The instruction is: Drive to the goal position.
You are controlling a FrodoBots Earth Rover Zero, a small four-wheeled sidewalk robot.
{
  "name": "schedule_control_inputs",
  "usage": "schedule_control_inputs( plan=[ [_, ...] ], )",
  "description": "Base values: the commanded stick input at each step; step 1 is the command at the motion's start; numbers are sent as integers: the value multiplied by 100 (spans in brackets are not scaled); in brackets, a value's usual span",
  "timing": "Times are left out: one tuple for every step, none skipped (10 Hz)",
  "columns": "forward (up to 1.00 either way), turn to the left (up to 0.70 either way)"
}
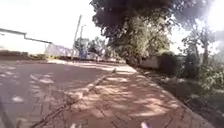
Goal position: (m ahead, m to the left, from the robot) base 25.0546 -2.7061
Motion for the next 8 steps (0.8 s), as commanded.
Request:
schedule_control_inputs(
  plan=[
    [70, 0],
    [70, 0],
    [70, 0],
    [70, 0],
    [70, 0],
    [70, 0],
    [70, 0],
    [70, 0]
  ],
)
